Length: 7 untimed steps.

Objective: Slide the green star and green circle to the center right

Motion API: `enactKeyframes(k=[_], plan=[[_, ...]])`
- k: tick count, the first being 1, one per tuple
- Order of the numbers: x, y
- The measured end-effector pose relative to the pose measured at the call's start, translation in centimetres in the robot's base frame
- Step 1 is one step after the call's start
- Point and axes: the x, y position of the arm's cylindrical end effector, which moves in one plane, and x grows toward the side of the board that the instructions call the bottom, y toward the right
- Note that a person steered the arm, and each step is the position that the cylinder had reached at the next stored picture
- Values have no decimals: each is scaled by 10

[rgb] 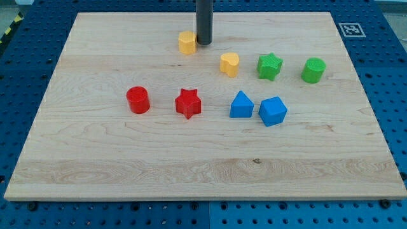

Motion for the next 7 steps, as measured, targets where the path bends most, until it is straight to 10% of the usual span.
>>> enactKeyframes(k=[7], plan=[[83, 21]])
